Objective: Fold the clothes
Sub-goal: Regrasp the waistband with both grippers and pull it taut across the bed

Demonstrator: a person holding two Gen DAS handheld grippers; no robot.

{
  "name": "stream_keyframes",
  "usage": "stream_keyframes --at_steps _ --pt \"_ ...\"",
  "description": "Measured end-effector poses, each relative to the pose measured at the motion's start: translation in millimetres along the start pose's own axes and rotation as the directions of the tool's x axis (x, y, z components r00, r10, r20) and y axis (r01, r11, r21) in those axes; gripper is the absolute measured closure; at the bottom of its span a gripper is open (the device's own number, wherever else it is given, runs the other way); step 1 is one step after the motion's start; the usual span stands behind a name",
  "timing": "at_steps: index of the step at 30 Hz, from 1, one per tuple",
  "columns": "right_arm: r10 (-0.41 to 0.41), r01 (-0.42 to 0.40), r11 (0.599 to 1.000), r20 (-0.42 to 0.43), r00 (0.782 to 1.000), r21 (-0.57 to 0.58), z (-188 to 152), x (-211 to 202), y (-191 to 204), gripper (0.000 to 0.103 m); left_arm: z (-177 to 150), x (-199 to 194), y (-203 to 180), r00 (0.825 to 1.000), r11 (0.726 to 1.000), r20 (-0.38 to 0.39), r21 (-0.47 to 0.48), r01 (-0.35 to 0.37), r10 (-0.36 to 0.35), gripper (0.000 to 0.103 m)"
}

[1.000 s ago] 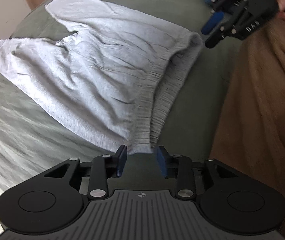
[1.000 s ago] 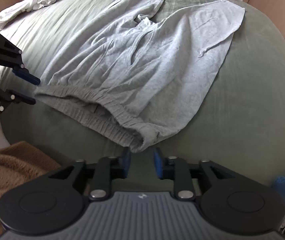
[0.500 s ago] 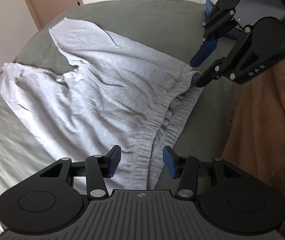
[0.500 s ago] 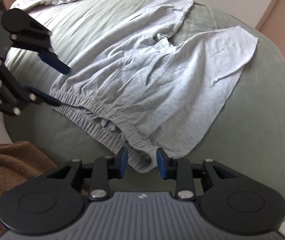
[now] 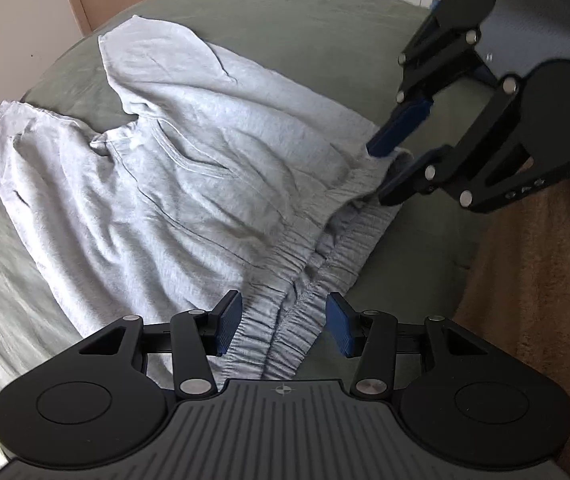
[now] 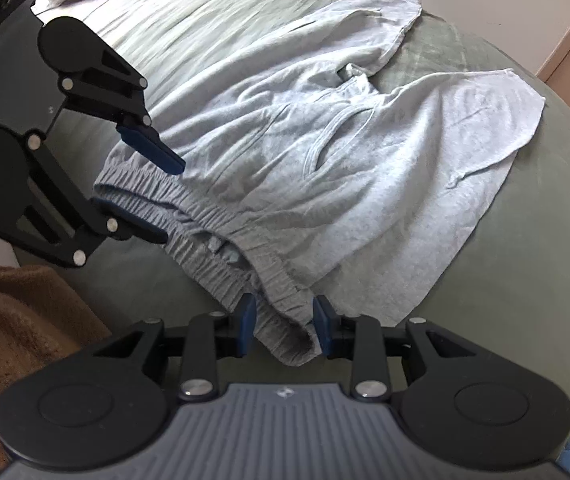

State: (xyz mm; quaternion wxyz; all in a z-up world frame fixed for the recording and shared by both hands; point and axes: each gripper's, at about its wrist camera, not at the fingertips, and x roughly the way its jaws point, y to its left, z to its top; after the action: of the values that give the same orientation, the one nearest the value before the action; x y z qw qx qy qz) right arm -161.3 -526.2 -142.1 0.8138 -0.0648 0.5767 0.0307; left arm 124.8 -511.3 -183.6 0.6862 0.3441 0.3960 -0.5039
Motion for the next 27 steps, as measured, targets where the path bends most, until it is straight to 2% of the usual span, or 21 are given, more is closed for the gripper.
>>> stream_keyframes --at_steps 5,8,9,11,12,13,22,27 --pt "-0.002 0.002 1.000 -0.002 1.000 0.003 -5 3 -5 0.070 2 4 5 1.000 0.999 -0.010 -0.041 -0.012 0.011 0.058" --pt "0.001 -0.001 1.000 -0.004 1.000 0.016 -10 4 -10 0.081 2 6 11 1.000 0.998 -0.026 -0.055 -0.011 0.010 0.061" --pt "0.004 -0.004 1.000 -0.001 1.000 0.025 -10 4 -12 0.084 2 7 13 0.999 0.998 -0.032 -0.056 -0.010 0.008 0.066" --pt "0.005 -0.005 0.999 0.005 1.000 0.031 -12 3 -14 0.087 1 5 15 0.999 0.998 -0.038 -0.058 -0.003 0.001 0.070" --pt "0.006 -0.006 0.999 0.011 1.000 0.034 -12 1 -15 0.089 1 6 15 0.999 0.998 -0.040 -0.057 -0.001 -0.001 0.080" --pt "0.004 -0.005 0.999 0.016 1.000 0.037 -13 0 -16 0.091 1 6 15 0.999 0.999 -0.041 -0.053 0.000 -0.002 0.082" --pt "0.025 -0.026 1.000 0.067 0.997 0.017 -19 -19 -22 0.097 1 -13 18 0.999 0.999 -0.017 -0.037 0.031 -0.032 0.086" --pt "0.060 -0.059 0.998 0.043 0.997 -0.021 -26 -23 -17 0.099 -8 -23 7 0.999 0.999 -0.018 -0.015 0.036 -0.036 0.086"
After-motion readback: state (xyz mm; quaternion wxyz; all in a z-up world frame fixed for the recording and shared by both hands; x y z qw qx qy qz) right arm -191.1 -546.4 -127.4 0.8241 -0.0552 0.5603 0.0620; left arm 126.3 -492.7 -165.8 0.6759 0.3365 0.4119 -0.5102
